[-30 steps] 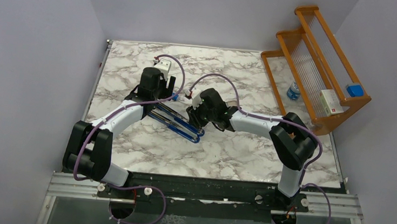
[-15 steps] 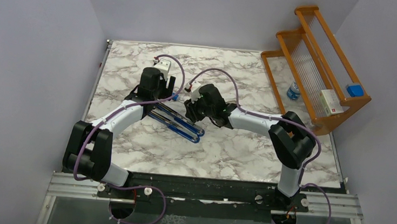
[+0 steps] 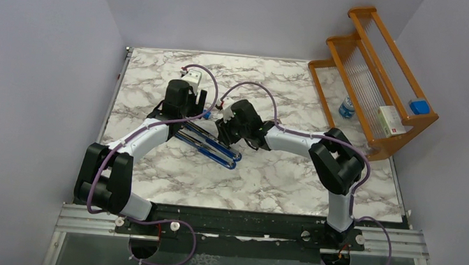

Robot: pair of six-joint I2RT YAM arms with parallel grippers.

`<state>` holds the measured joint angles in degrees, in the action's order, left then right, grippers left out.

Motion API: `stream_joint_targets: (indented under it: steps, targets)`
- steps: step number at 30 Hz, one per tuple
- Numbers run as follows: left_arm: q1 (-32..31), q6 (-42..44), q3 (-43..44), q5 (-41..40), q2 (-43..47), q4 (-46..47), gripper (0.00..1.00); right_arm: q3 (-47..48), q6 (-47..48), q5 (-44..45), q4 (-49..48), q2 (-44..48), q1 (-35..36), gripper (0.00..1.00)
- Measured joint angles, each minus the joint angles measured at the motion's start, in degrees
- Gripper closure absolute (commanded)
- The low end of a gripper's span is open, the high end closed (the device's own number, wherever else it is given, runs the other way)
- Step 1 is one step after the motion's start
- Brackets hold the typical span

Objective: Load the staples into the stapler

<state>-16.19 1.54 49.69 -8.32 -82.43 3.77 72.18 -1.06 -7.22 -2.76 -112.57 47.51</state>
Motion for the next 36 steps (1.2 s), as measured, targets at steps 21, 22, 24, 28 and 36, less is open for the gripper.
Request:
stream_joint_targets:
  steps: [21,22,24,28,36]
  targets:
    - [0.04,-0.02,0.0,0.0,0.0,0.0,0.19,-0.68,-0.02,0.04,2.82,0.26,-0.02,0.56]
    - [0.04,-0.02,-0.02,0.0,0.0,-0.02,0.19,-0.81,0.0,0.04,2.89,0.42,0.0,0.56]
    - [0.04,0.0,-0.02,0.0,0.0,0.0,0.19,-1.14,0.0,0.07,2.91,0.7,-0.02,0.57]
    - [0.07,0.0,-0.02,0.0,0.0,0.0,0.19,-1.36,-0.02,0.04,2.93,0.9,0.0,0.57]
    - [0.04,0.0,-0.02,0.0,0.0,0.0,0.19,-2.38,-2.21,-1.22,2.62,1.84,-1.14,0.55]
